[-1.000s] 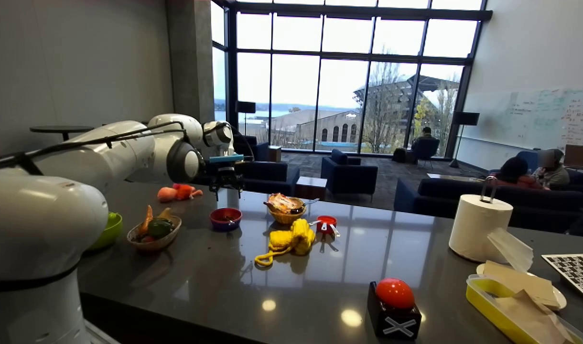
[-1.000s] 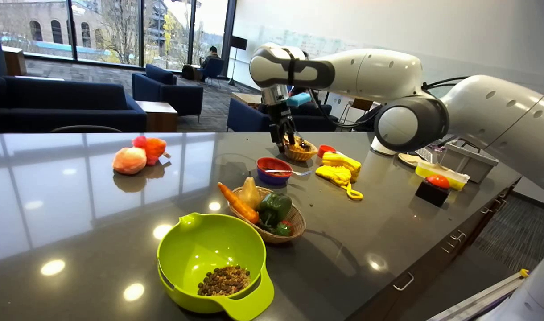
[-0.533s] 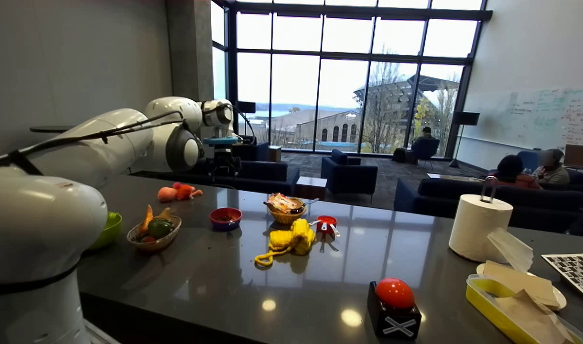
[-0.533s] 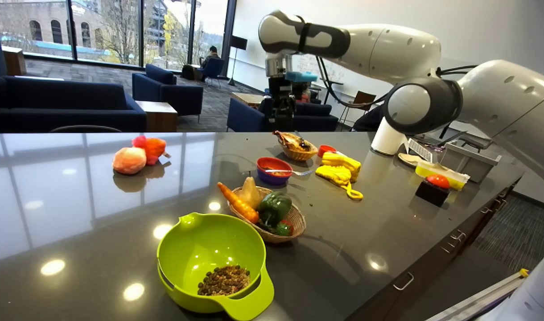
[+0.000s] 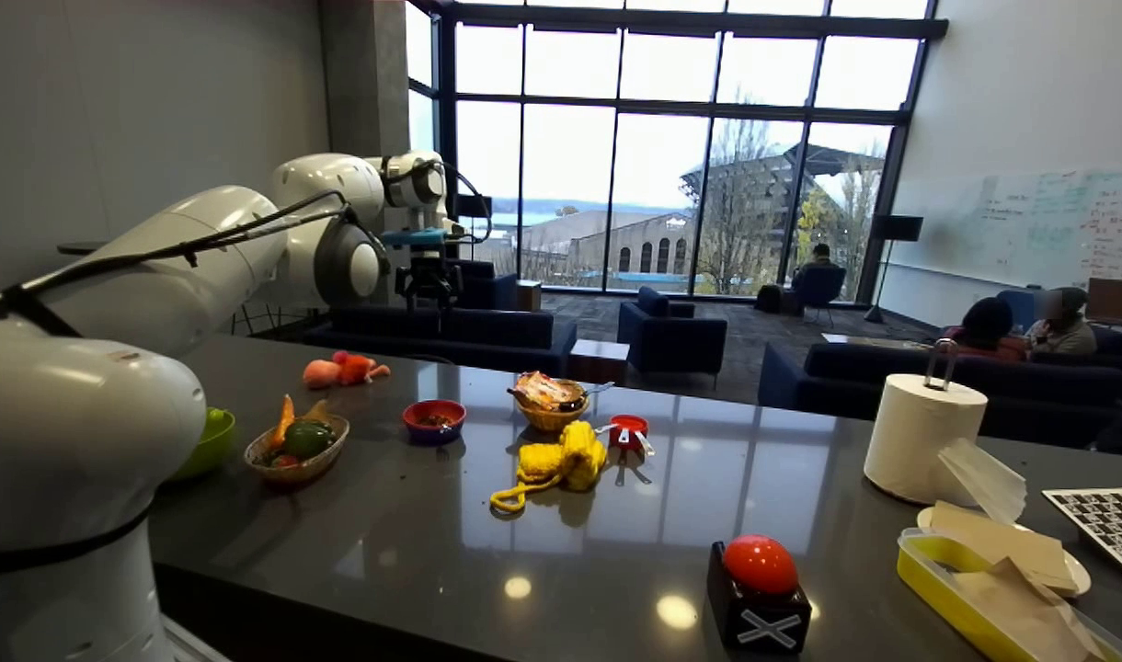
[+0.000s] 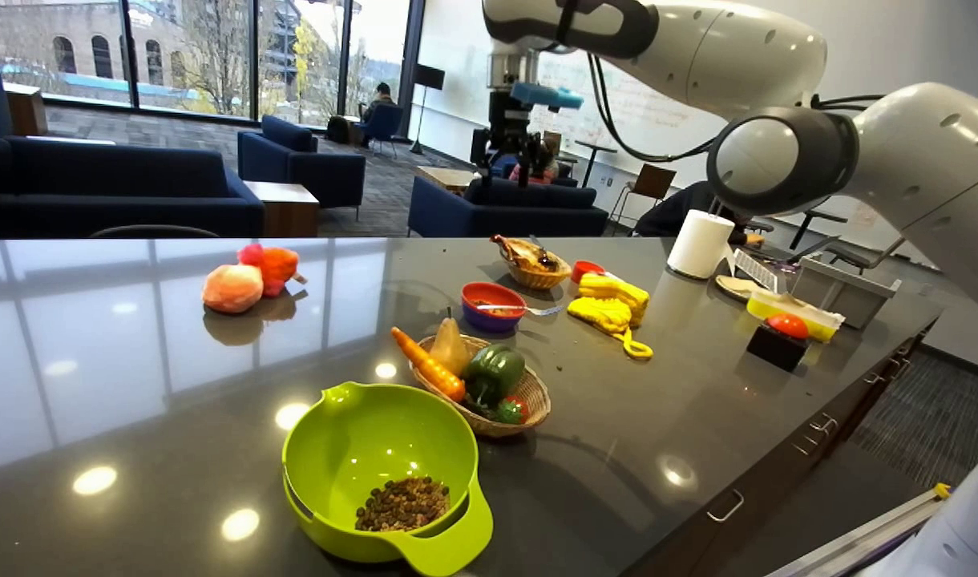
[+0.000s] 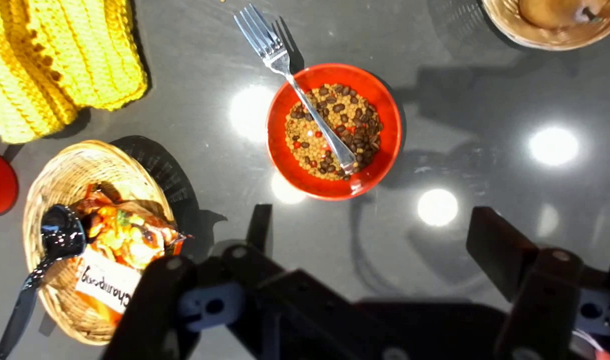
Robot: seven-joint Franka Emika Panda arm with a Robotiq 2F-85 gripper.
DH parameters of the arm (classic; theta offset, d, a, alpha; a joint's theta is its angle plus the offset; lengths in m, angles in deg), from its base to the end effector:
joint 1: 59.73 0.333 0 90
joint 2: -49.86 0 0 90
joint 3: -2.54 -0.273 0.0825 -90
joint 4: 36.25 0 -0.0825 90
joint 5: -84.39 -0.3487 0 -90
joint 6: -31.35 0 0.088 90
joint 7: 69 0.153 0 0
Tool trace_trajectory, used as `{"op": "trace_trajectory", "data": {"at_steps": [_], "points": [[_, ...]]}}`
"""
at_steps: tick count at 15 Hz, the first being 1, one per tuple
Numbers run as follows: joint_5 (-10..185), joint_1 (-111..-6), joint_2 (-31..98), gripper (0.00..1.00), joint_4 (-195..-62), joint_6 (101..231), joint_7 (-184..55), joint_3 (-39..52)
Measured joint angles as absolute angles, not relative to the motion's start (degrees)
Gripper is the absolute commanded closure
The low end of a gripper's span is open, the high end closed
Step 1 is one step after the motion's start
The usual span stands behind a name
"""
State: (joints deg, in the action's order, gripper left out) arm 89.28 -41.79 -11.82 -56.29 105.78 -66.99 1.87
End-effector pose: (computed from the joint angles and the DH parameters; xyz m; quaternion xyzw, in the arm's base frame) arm 0.6508 0.1991 0.3593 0.9885 0.1325 -0.0561 0.0472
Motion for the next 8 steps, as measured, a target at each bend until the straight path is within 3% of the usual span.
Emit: {"op": "trace_trajectory", "data": {"at_steps": [8], "points": [[89.3, -42.3, -9.7, 0.0, -56.4, 107.3, -62.8, 1.9]]}}
